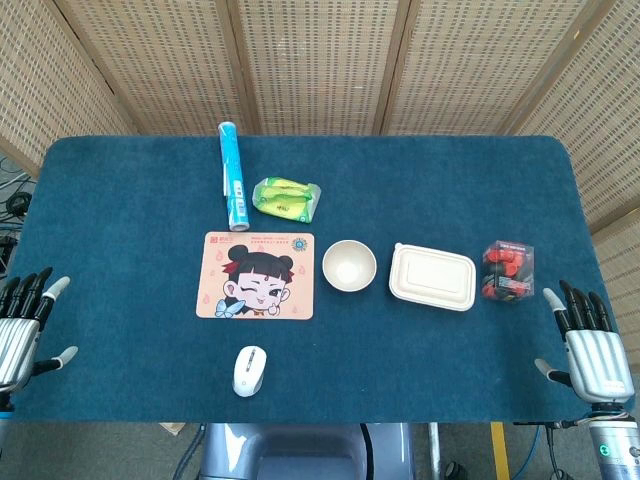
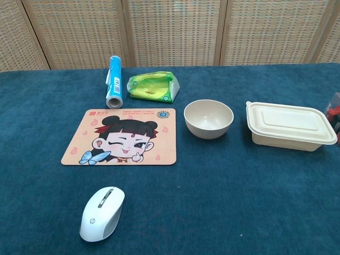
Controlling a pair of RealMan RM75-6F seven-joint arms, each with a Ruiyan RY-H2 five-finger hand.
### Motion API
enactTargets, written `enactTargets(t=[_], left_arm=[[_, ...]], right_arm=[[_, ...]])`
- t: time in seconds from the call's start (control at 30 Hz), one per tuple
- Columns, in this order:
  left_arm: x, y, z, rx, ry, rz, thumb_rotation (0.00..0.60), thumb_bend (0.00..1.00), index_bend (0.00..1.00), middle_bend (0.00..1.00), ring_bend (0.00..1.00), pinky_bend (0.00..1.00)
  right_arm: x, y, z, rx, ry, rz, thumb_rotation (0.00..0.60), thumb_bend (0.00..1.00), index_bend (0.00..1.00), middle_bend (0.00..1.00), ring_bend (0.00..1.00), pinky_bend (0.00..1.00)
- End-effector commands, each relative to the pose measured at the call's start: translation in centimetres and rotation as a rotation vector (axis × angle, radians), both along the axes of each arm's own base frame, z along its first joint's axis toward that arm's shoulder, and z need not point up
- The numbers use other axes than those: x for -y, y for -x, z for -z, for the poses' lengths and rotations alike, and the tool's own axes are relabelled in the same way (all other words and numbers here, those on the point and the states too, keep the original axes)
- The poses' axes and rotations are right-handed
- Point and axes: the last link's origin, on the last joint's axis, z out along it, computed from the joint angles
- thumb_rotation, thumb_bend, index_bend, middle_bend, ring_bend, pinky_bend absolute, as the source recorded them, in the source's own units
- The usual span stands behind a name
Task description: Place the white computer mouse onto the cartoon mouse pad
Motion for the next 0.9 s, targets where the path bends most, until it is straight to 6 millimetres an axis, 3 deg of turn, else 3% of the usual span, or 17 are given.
enactTargets(t=[0.03, 0.9], left_arm=[[0.02, -0.05, -0.03, 0.001, 0.000, 0.002, 0.600, 0.12, 0.00, 0.00, 0.00, 0.00], [0.15, -0.40, 0.82, -0.010, 0.055, 0.017, 0.600, 0.12, 0.00, 0.00, 0.00, 0.00]], right_arm=[[-0.05, -0.07, 0.06, -0.003, -0.003, -0.004, 0.600, 0.00, 0.02, 0.00, 0.00, 0.00], [-0.18, -0.10, 0.17, 0.001, -0.015, -0.002, 0.600, 0.00, 0.02, 0.00, 0.00, 0.00]])
